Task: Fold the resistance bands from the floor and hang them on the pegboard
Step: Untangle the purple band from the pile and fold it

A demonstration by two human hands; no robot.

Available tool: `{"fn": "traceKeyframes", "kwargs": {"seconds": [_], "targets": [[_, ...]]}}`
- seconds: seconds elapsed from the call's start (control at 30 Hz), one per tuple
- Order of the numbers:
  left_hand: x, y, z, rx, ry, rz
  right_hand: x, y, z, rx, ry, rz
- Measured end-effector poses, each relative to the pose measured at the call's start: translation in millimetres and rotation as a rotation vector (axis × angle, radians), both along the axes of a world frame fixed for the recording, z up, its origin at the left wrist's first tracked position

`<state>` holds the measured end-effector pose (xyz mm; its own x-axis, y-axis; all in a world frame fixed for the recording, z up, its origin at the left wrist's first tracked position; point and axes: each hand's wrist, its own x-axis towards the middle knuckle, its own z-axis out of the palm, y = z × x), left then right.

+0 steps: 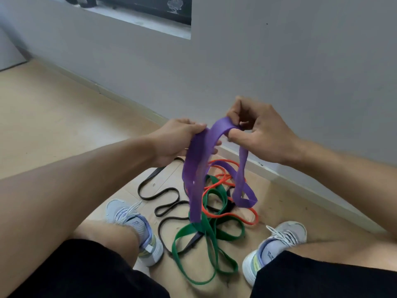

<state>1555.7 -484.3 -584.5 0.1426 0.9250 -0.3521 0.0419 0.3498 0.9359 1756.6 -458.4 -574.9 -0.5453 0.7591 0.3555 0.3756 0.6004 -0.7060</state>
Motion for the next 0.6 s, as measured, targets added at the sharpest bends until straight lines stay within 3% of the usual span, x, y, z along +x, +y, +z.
{"fn": "traceKeyframes", "kwargs": {"seconds": [0.1,0.23,0.4,0.6], "targets": [[2,0,-3,-0.002,0.003,-0.031,-5,-4,7,-0.115,0.012,0.147],[-3,4,2,-0.046,0.015,-0.210,4,9,-2,-0.098,-0.057,0.093],[-4,2,2,0.197,0.140,-0.270,13,17,-17,-0.279,-0.190,0.074],[3,-1,12,0.319,0.004,-0.302,7,10,-35,-0.474,-0.372,0.098]]}}
